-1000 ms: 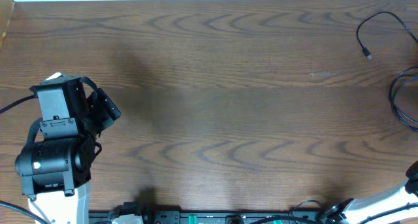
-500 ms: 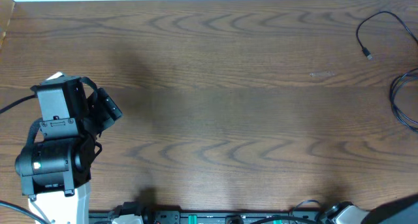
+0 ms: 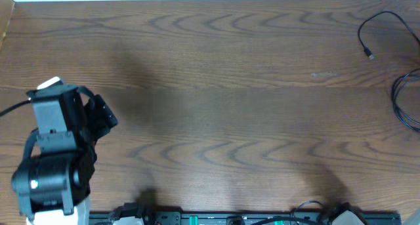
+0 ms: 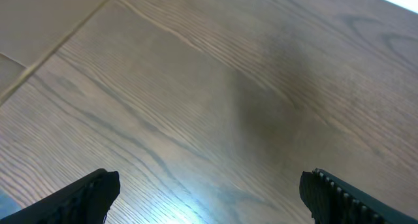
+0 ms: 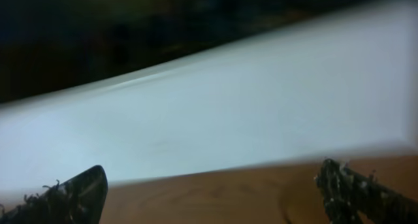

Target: Untangle cables

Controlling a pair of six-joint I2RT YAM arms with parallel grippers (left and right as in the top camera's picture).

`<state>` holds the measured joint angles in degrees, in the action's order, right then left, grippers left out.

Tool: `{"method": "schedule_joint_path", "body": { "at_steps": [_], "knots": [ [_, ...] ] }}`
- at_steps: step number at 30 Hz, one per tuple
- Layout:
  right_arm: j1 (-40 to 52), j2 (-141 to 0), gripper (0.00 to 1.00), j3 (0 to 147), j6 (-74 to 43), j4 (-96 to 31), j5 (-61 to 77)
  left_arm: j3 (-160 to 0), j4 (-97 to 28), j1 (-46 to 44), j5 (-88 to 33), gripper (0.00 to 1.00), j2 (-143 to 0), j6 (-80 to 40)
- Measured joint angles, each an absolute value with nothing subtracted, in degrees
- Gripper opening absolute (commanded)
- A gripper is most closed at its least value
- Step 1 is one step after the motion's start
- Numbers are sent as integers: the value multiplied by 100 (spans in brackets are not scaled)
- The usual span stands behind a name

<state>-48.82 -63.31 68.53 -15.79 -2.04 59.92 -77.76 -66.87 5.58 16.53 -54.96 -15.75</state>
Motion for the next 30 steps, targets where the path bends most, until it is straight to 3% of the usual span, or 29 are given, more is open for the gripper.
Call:
{"method": "schedule_joint_path", "body": {
  "at_steps": [4, 10, 15, 19, 26, 30],
  "knots": [
    [-4888, -6058, 99, 6858, -1627, 123, 7454, -7776, -6729, 558, 1712, 94, -5214, -1533],
    [-4965, -5537, 94, 6858, -2099, 204, 8169, -7776, -6875, 558, 1754, 94, -4845, -1511],
    [-4965, -5142, 93, 6864, -2976, 1166, 8661, -7776, -6890, 558, 1793, 94, -4589, -1514],
    [-4950, -5113, 95, 6862, -4198, 3179, 8770, -7780, -6914, 558, 1796, 94, -4482, -1514],
    [-4923, -5247, 99, 6882, -7319, 8604, 7660, -7787, -6941, 558, 1813, 94, -4473, -1514],
    [-4862, -5286, 99, 6904, -8265, 8608, 7096, -7787, -6943, 558, 1813, 94, -4473, -1511]
  ]
}}
